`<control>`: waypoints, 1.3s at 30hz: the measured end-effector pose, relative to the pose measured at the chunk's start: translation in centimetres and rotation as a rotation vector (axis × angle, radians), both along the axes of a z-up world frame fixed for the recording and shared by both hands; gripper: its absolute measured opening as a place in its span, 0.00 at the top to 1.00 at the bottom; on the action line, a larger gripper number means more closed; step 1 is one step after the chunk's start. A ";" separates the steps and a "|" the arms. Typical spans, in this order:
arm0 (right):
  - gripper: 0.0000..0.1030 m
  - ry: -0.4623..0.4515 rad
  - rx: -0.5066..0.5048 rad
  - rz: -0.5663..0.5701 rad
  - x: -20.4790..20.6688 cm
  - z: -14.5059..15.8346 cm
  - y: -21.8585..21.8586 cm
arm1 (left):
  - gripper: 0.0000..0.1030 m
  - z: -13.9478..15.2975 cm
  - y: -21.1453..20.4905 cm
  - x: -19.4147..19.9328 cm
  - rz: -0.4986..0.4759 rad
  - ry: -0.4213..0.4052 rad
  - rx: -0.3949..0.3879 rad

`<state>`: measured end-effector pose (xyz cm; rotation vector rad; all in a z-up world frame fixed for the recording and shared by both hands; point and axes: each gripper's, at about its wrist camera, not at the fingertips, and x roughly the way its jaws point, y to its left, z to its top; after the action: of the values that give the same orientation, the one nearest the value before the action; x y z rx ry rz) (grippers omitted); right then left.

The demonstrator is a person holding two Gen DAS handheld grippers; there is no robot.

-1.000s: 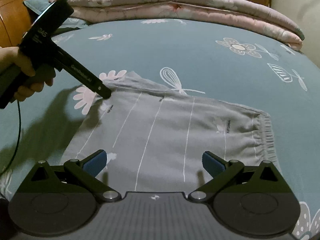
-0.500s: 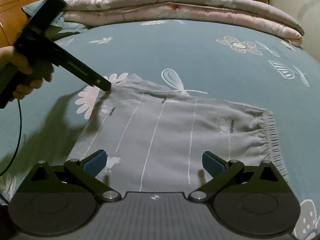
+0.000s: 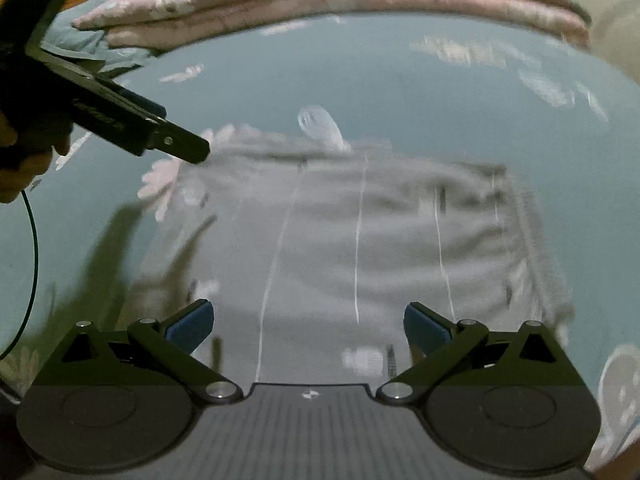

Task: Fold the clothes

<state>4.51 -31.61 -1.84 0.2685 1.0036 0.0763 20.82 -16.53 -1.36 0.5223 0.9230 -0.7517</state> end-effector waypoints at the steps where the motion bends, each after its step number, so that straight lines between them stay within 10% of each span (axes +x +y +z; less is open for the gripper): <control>1: 0.00 -0.007 -0.008 0.001 -0.4 -0.1 0.0 | 0.08 -0.3 -0.2 -0.1 0.002 0.000 0.013; 23: 0.00 -0.031 -0.038 0.022 -0.1 0.9 0.3 | 0.08 -4.0 3.0 -6.7 -0.186 0.179 0.163; 28: 0.00 -0.046 -0.045 0.024 0.4 1.3 0.2 | 0.08 -1.8 2.5 -6.4 -0.225 0.107 0.065; 39: 0.00 -0.021 -0.062 -0.059 -0.2 0.7 -0.8 | 0.08 -3.9 2.5 -4.4 -0.252 0.223 -0.023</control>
<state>4.32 -32.44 -1.17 0.2397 0.9751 -0.0054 16.41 -14.02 -5.27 0.5479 1.0652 -1.0634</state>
